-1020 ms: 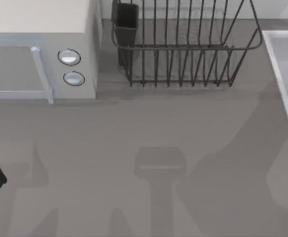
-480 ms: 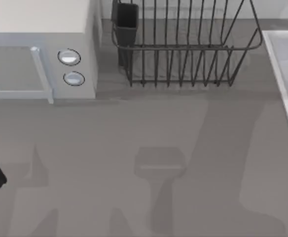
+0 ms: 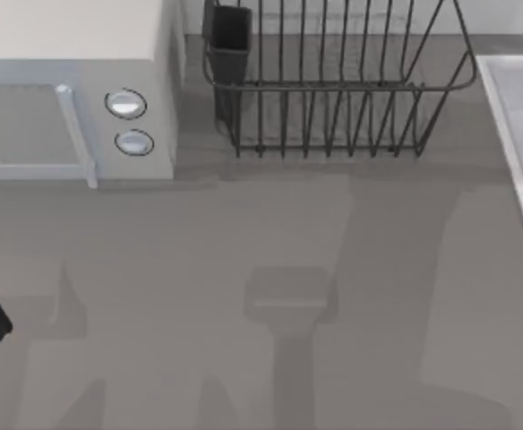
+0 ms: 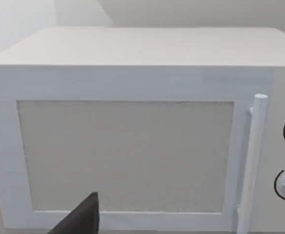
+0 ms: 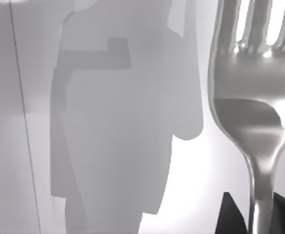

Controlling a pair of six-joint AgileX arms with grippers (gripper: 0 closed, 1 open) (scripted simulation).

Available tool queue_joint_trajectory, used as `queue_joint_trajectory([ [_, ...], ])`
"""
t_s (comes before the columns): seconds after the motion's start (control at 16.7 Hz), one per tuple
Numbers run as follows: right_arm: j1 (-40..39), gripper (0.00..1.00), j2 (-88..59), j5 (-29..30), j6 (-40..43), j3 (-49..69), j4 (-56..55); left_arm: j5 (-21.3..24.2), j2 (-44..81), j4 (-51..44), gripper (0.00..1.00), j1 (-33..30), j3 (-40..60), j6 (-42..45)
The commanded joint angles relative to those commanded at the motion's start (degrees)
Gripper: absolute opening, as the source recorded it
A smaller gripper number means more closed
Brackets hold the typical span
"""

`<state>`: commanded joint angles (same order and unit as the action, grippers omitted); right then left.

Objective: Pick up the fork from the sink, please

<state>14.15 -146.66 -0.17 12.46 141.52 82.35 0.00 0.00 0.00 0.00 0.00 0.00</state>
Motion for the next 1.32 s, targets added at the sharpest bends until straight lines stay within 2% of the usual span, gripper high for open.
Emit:
queue_joint_trajectory([
  [0.24,-5.41,0.00,6.27,0.04,-5.27,-6.43,-0.39,0.00,0.00,0.00,1.00,0.00,0.00,0.00],
  [0.66,-24.18,0.00,28.81,0.17,-23.53,-32.65,-1.29,0.00,0.00,0.00,1.00,0.00,0.00,0.00],
  [0.84,-30.25,0.00,35.50,0.21,-29.45,-39.50,-1.50,0.00,0.00,0.00,1.00,0.00,0.00,0.00],
  [1.32,-31.52,0.00,36.74,0.08,-30.95,-41.77,-2.40,0.00,0.00,0.00,1.00,0.00,0.00,0.00],
])
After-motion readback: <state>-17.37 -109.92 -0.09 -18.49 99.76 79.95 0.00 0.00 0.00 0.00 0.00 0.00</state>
